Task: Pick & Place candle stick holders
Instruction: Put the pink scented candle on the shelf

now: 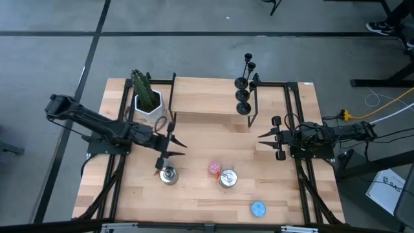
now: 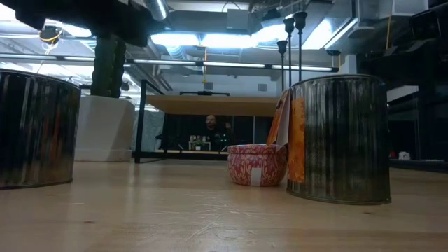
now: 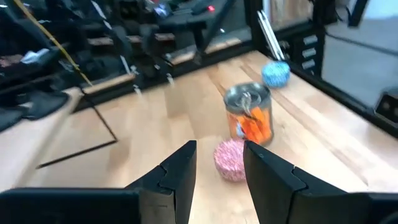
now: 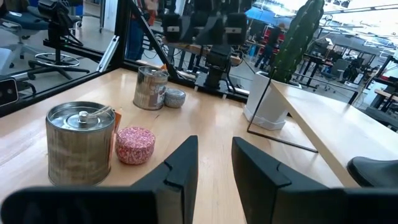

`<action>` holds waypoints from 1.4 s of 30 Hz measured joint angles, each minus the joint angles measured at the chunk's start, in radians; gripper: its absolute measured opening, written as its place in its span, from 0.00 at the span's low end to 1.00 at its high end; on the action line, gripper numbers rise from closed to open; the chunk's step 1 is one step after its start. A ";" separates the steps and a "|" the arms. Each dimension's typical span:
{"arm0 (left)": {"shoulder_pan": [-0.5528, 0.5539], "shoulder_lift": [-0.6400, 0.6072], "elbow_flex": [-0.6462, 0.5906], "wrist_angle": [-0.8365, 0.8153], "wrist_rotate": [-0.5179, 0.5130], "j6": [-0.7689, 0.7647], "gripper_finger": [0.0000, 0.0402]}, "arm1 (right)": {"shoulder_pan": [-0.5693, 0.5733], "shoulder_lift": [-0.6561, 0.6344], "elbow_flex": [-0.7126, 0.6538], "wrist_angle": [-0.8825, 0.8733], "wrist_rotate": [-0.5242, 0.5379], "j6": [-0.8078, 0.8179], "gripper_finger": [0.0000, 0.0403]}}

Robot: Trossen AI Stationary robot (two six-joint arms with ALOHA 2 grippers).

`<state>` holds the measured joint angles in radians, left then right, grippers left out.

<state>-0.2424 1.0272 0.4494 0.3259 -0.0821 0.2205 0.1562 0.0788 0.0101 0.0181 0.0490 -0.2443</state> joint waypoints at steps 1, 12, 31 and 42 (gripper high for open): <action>0.000 0.026 0.009 -0.003 0.010 0.008 0.32 | 0.000 0.000 0.000 0.000 0.000 0.000 0.25; 0.000 0.264 0.301 -0.322 0.045 0.074 0.32 | 0.000 0.000 0.000 0.000 0.000 0.000 0.25; 0.009 0.410 0.430 -0.356 0.030 0.003 0.80 | 0.000 0.000 0.000 0.000 0.003 0.000 0.25; 0.018 0.462 0.431 -0.346 0.001 0.023 0.85 | 0.000 0.000 0.000 0.000 0.002 0.000 0.25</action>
<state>-0.2245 1.4890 0.8803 -0.0196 -0.0806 0.2435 0.1566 0.0792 0.0105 0.0184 0.0513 -0.2443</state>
